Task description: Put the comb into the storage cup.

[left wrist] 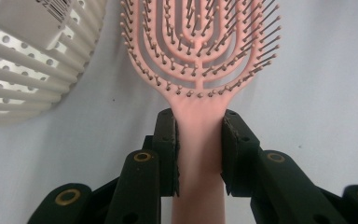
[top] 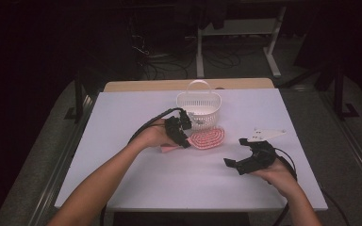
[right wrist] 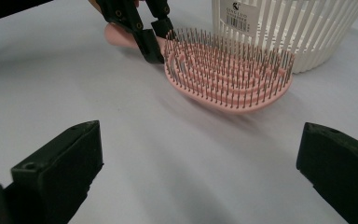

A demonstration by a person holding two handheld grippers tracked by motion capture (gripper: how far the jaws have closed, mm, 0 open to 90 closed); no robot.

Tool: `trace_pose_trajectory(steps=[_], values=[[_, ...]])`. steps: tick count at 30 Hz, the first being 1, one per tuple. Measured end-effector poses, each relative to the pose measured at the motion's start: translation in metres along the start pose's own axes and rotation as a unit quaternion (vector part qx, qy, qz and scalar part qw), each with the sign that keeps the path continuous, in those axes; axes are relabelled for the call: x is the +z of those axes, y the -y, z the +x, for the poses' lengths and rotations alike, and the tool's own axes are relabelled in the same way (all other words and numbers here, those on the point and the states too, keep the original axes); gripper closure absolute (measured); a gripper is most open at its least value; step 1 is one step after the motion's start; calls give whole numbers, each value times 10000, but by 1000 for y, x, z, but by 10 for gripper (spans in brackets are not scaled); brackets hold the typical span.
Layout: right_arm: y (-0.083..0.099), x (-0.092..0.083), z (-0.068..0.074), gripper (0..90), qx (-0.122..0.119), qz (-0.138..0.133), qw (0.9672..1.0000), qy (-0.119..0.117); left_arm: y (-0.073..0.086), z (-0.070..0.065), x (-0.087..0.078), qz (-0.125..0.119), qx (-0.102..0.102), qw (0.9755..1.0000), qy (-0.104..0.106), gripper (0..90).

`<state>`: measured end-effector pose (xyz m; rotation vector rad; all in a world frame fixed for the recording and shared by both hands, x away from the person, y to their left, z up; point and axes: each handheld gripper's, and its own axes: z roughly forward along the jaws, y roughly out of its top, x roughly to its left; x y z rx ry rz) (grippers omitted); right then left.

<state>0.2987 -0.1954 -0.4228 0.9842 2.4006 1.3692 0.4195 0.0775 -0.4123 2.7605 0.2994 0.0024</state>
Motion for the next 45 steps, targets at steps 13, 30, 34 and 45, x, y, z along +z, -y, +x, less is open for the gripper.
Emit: trace_pose_trajectory(steps=[13,30,34,45], values=[[0,0,-1,0,7,-7,10000,4,5,-4,-17,-458,46,9987,196,708],[0,0,0,0,8,4,10000,4,5,-10,-38,-1057,67,9939,300,708],[0,1,0,0,6,0,10000,6,7,-8,-44,-1207,35,9921,333,708],[0,1,0,0,-4,5,10000,1,5,-3,-58,-1540,-65,9876,313,707]])
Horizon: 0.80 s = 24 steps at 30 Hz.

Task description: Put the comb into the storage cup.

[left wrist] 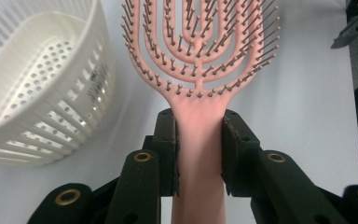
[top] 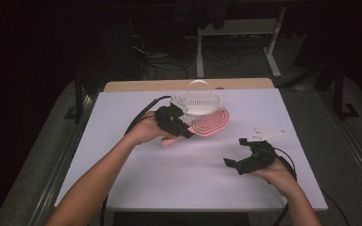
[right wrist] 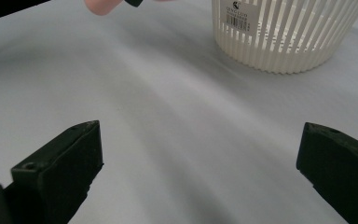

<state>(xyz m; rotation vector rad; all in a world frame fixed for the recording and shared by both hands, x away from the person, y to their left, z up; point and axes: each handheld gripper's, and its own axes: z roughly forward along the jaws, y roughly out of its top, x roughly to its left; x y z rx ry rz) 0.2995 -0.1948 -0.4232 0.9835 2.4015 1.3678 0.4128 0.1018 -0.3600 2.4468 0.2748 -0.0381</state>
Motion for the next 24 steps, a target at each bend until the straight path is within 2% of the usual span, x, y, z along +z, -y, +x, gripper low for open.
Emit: trace_pose_trajectory(steps=[11,24], values=[[0,-1,0,0,16,-12,10000,-8,-13,3,-15,-303,1,9995,-104,707],[0,0,0,0,0,-7,10000,-10,-17,8,-25,-638,-84,9976,-254,707]])
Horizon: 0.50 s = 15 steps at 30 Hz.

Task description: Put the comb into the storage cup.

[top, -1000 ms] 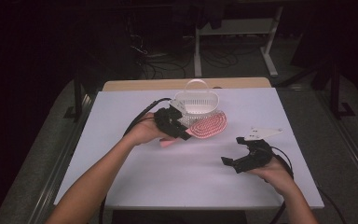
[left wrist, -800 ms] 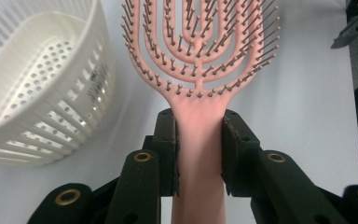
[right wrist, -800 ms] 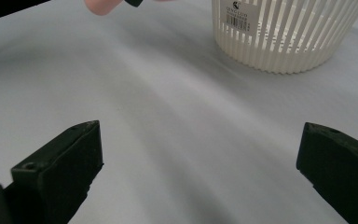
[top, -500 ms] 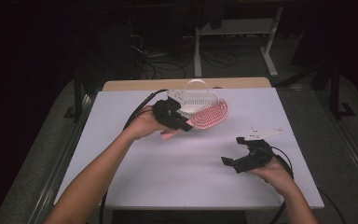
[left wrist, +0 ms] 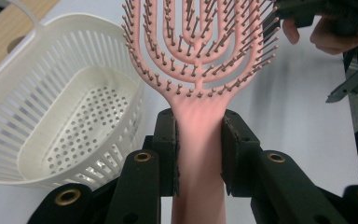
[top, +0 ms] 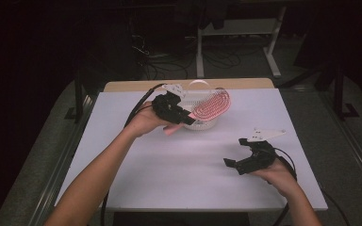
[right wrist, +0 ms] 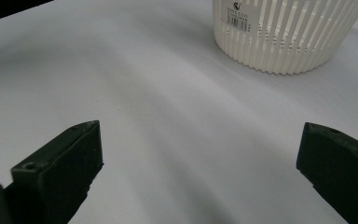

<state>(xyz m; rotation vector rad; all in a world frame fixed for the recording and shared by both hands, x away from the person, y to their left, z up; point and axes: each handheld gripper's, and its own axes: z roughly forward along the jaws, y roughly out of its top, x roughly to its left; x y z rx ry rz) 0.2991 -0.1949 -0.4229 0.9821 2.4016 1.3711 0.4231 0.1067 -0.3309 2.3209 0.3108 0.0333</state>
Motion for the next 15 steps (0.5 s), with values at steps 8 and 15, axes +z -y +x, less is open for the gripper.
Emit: trace_pose_trajectory(steps=[8,15], values=[[0,0,0,0,-1,-5,10000,-1,-2,4,-4,-214,-59,9996,-170,707],[0,0,0,0,4,-4,10000,-3,-4,10,-7,-415,-164,9986,-300,707]])
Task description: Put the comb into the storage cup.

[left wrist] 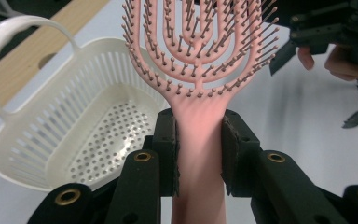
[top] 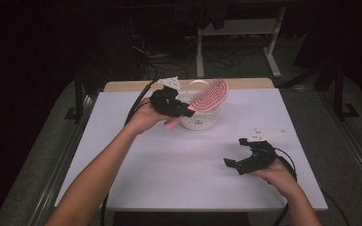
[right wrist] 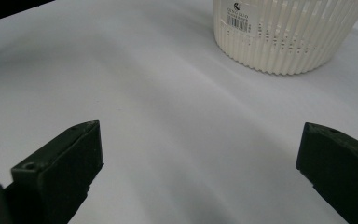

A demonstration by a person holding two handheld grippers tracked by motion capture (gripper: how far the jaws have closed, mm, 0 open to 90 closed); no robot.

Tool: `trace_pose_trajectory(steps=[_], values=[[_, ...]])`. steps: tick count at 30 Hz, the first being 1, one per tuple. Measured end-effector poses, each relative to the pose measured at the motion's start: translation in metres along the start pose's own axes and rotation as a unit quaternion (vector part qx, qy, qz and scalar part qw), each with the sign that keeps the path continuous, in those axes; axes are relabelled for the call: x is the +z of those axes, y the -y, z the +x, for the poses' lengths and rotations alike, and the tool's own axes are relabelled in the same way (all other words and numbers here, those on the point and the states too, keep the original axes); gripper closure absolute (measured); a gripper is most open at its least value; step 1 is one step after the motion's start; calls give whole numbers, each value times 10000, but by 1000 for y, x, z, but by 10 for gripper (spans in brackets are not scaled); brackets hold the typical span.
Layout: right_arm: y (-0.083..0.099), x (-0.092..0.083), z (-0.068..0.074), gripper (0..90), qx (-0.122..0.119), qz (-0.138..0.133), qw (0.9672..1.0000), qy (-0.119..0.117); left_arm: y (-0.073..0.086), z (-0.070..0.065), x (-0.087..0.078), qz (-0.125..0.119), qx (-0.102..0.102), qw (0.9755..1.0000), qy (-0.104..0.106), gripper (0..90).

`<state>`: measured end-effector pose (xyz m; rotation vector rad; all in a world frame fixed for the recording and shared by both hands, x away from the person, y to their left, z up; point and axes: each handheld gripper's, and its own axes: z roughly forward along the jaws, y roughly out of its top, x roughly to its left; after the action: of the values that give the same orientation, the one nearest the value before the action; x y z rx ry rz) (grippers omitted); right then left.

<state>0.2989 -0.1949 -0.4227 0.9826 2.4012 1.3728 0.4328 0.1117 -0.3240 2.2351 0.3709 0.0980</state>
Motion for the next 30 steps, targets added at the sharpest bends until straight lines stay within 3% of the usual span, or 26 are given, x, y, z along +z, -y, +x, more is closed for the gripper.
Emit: trace_pose_trajectory(steps=[16,30], values=[[0,-1,0,0,5,-20,10000,-13,-15,14,-2,-383,-38,9986,-349,706],[0,-2,0,0,28,-44,10000,-26,-33,24,6,-601,78,9975,-371,706]])
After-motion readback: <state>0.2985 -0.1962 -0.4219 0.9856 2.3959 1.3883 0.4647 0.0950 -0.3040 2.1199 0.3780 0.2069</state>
